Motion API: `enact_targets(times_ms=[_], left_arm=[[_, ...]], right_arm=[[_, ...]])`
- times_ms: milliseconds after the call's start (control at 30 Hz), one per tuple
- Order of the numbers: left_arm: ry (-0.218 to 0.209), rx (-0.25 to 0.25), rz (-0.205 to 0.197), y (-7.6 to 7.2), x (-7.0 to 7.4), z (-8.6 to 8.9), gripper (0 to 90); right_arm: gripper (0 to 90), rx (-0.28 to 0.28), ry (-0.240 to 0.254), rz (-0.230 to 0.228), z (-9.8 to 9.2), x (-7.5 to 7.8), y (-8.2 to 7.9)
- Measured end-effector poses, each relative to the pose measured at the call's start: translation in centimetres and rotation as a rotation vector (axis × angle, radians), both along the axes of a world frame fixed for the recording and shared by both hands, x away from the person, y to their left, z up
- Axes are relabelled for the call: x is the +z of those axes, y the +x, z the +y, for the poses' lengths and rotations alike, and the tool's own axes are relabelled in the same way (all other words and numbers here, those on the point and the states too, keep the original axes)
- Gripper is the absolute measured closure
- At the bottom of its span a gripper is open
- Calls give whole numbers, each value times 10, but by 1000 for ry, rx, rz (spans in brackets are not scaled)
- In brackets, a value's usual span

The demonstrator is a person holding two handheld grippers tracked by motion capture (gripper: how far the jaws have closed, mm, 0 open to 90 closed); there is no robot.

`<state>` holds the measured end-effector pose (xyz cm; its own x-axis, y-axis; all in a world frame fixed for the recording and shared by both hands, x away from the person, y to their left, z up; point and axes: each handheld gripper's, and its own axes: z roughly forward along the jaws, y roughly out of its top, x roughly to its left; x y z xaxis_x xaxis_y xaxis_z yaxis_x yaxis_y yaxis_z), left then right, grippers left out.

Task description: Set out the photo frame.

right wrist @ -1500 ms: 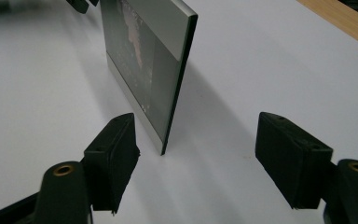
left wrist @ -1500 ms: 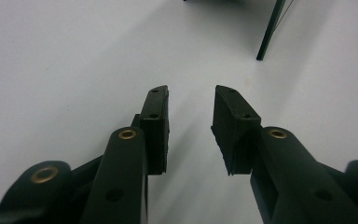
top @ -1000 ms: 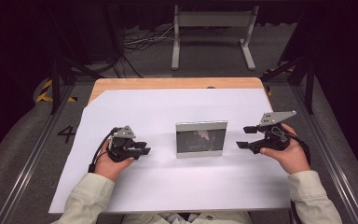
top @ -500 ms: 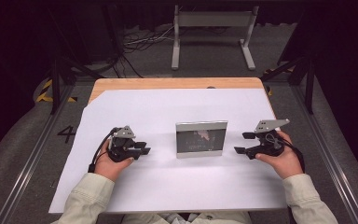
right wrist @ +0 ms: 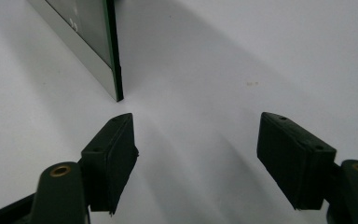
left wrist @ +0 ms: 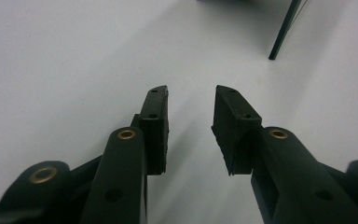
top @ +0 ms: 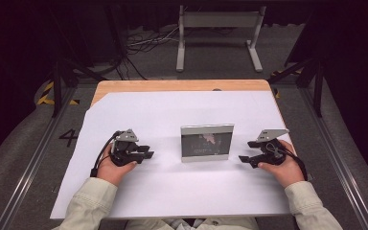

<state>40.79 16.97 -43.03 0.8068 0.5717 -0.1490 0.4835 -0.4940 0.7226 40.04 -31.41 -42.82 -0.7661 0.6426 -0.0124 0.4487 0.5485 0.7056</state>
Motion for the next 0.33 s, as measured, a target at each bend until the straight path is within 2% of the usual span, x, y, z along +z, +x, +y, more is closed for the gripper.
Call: enact_targets(times_ms=[33, 67, 333], left_arm=[[9, -1, -9, 1, 0, 1, 661], [1, 0, 3, 0, 0, 0, 660], [1, 18, -9, 0, -1, 0, 604]], right_arm=[[286, -1, 2, 0, 0, 0, 0], [286, -1, 2, 0, 0, 0, 0], [285, -5, 0, -3, 0, -2, 0]])
